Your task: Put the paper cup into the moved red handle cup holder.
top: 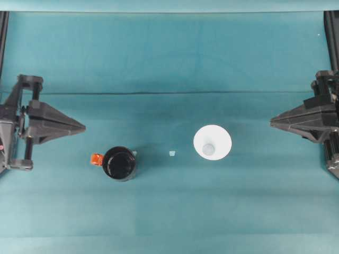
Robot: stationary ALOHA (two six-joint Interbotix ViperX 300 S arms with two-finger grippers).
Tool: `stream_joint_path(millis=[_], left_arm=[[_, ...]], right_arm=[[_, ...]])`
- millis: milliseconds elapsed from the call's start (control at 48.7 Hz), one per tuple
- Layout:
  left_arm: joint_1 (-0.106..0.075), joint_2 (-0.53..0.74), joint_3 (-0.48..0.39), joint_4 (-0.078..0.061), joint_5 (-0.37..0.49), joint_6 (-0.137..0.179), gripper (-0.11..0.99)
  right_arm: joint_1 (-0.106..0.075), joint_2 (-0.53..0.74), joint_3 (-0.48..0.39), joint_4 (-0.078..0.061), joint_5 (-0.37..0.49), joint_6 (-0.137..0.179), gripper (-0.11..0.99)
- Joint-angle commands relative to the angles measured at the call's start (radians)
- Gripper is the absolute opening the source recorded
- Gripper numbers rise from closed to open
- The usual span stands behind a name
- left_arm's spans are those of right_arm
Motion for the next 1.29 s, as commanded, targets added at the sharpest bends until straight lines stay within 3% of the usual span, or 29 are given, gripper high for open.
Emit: stream_joint_path(millis=[0, 123, 246, 390, 677, 739, 1026, 1272], left_arm=[[-0.003, 0.020, -0.041, 0.003, 0.087, -0.002, 0.03], [-0.006, 0.061, -0.071, 0.003, 0.239, -0.002, 0.03], [-0.021, 0.118, -0.109, 0.003, 0.382, -0.011, 0.03], [-0.028, 0.213, -0.155, 0.003, 0.499, -0.049, 0.03], [-0.029, 0.311, -0.186, 0.003, 0.523, -0.041, 0.03], [-0.029, 0.322, -0.184, 0.009, 0.526, -0.038, 0.03], [-0.034, 0.345, -0.186, 0.009, 0.526, -0.037, 0.03], [-0.034, 0.388, -0.186, 0.009, 0.537, -0.052, 0.03]], right_arm=[[0.003, 0.003, -0.028, 0.002, 0.034, 0.011, -0.10], [0.003, 0.003, -0.028, 0.002, 0.057, 0.012, -0.10], [0.003, 0.002, -0.028, 0.003, 0.060, 0.015, -0.10], [0.003, 0.003, -0.028, 0.003, 0.064, 0.044, -0.10], [0.003, 0.002, -0.025, 0.003, 0.100, 0.054, -0.10], [0.003, 0.002, -0.025, 0.003, 0.109, 0.054, -0.10], [0.002, 0.002, -0.018, 0.002, 0.117, 0.054, -0.10], [0.000, 0.003, -0.017, 0.003, 0.117, 0.052, -0.10]])
